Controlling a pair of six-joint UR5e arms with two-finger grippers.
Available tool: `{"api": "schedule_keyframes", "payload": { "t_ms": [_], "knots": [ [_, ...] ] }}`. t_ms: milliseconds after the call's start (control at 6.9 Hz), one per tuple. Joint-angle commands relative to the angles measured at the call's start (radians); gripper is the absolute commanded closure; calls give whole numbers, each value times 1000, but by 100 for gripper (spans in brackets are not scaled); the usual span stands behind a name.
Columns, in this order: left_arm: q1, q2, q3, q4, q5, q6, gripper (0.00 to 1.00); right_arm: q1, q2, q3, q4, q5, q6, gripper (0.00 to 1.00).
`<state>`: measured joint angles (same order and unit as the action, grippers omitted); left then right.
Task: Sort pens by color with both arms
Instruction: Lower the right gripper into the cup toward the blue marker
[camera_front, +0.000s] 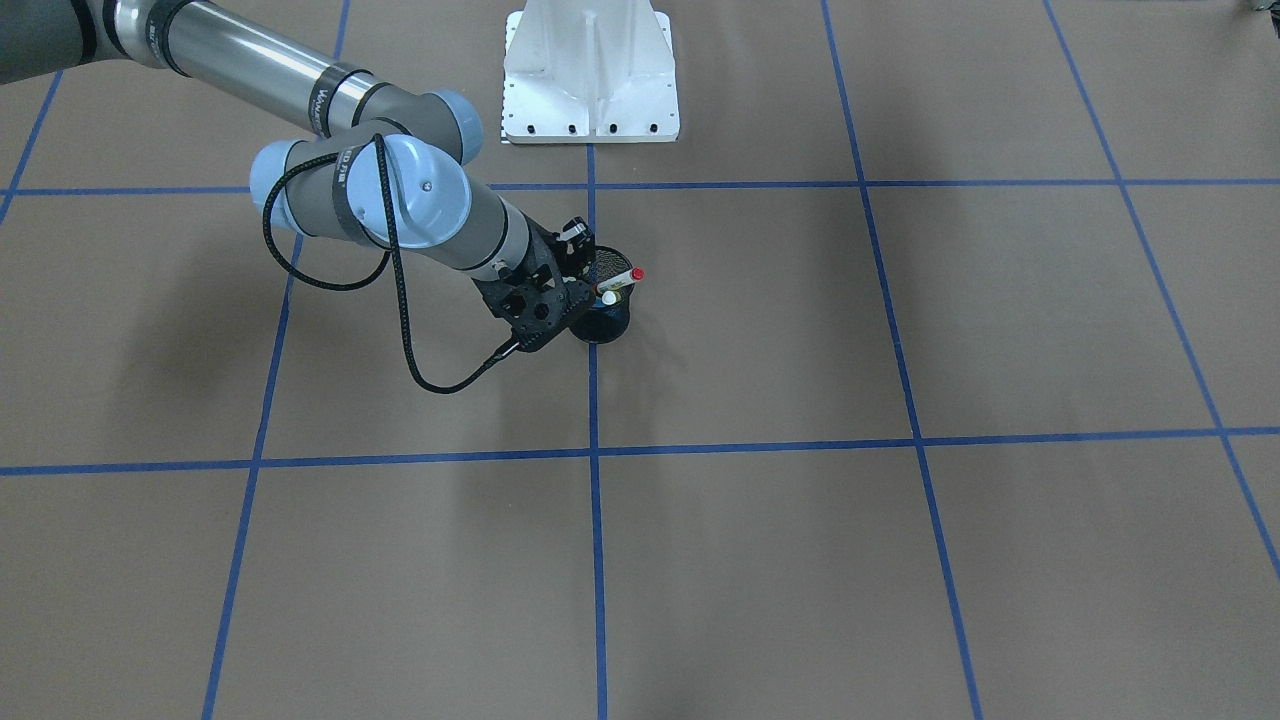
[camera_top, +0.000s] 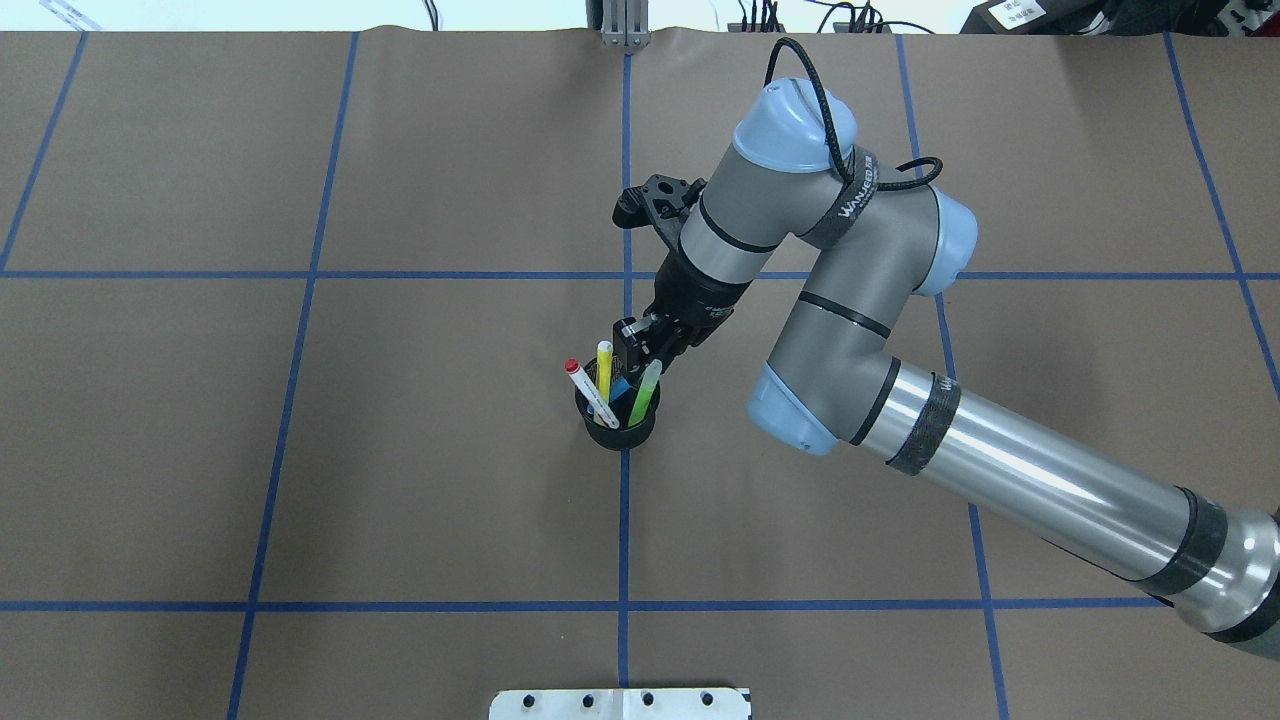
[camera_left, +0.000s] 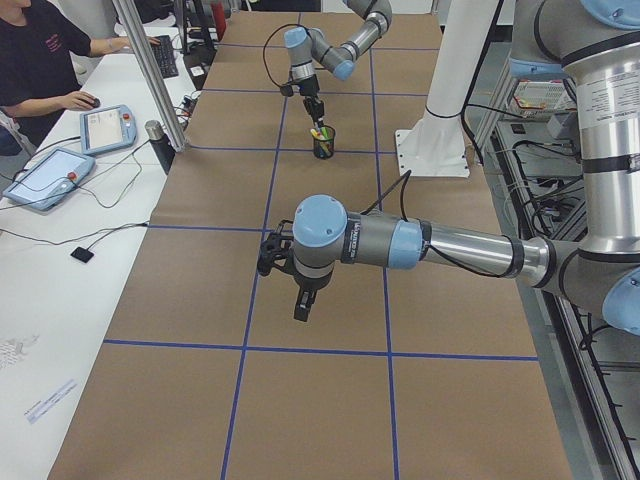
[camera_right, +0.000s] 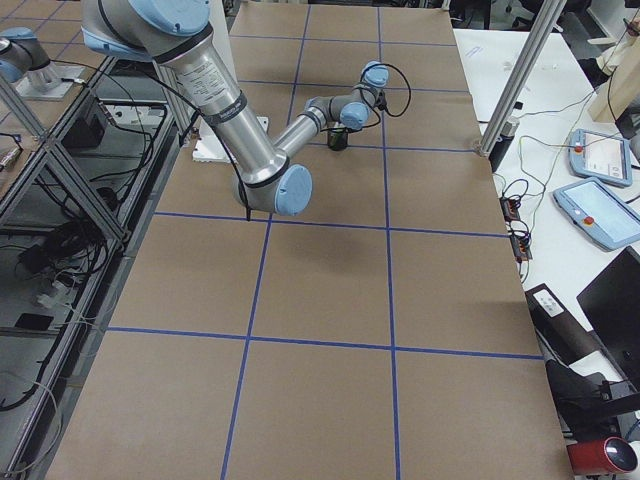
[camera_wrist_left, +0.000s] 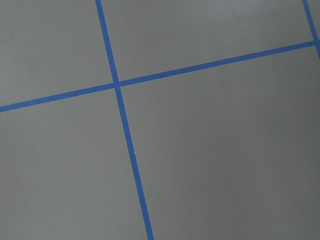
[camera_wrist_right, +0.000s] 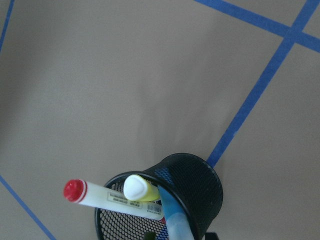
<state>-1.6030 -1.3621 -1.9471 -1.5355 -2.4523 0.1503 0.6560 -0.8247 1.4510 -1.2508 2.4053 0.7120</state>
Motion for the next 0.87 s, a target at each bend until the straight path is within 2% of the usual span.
{"api": "schedule_keyframes", "payload": {
  "t_ms": [0, 435, 725],
  "knots": [
    [0, 0, -3, 0, -1, 0, 1, -4, 4, 0, 4, 0, 33, 60],
    [0, 11, -6, -2, -1, 2, 1, -6, 5, 2, 4, 0, 35, 60],
    [0, 12, -6, -3, -1, 2, 1, -6, 7, 2, 4, 0, 35, 67]
  ]
}}
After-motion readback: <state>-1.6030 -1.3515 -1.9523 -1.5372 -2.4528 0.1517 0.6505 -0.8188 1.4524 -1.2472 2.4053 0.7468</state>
